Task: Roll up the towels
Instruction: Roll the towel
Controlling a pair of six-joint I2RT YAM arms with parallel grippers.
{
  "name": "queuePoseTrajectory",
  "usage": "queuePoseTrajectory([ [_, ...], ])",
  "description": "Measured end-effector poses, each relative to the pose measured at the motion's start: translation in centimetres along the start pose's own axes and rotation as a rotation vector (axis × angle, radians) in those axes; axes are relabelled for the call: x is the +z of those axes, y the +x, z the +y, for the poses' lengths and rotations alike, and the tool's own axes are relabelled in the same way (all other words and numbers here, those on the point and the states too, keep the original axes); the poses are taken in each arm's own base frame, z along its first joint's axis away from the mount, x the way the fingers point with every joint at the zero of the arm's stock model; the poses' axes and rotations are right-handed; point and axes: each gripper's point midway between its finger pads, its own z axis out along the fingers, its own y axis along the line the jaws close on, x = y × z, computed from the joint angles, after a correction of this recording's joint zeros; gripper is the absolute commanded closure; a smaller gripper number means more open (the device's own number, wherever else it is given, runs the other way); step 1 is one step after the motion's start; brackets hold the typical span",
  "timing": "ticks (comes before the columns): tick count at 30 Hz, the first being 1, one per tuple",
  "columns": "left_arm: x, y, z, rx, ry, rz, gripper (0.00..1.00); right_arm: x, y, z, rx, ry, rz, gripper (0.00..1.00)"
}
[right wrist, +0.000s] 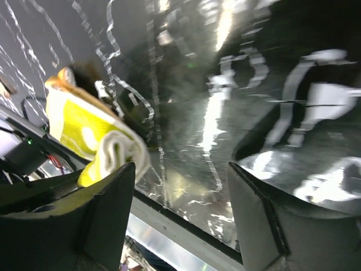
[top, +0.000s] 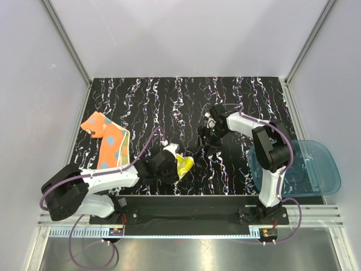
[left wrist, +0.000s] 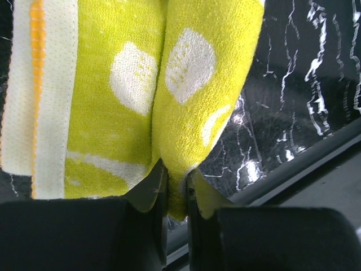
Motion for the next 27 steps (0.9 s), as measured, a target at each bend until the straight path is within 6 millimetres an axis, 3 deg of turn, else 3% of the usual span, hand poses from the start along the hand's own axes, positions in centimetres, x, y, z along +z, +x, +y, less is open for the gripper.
queuePoseTrajectory([
  [6, -0.2, -0.1, -0.5, -0.104, 0.057, 0.046, 1.00, -1.2, -1.1, -1.8, 0.035, 0.008, -0.023, 0.24],
  [13, -0.2, 0.3, -0.1, -0.271, 0.095, 0.091, 1.00, -1.6, 0.2, -1.6, 0.025, -0.035, -0.035, 0.23],
  [20, -0.1, 0.5, 0.8, -0.450, 0.147, 0.108, 1.00, -1.0, 1.9, -0.2, 0.007, -0.162, -0.039, 0.22],
  [27, -0.2, 0.5, 1.3, -0.561, 0.196, 0.129, 1.00, 0.6, 3.4, 3.3, -0.106, -0.243, -0.027, 0.24],
])
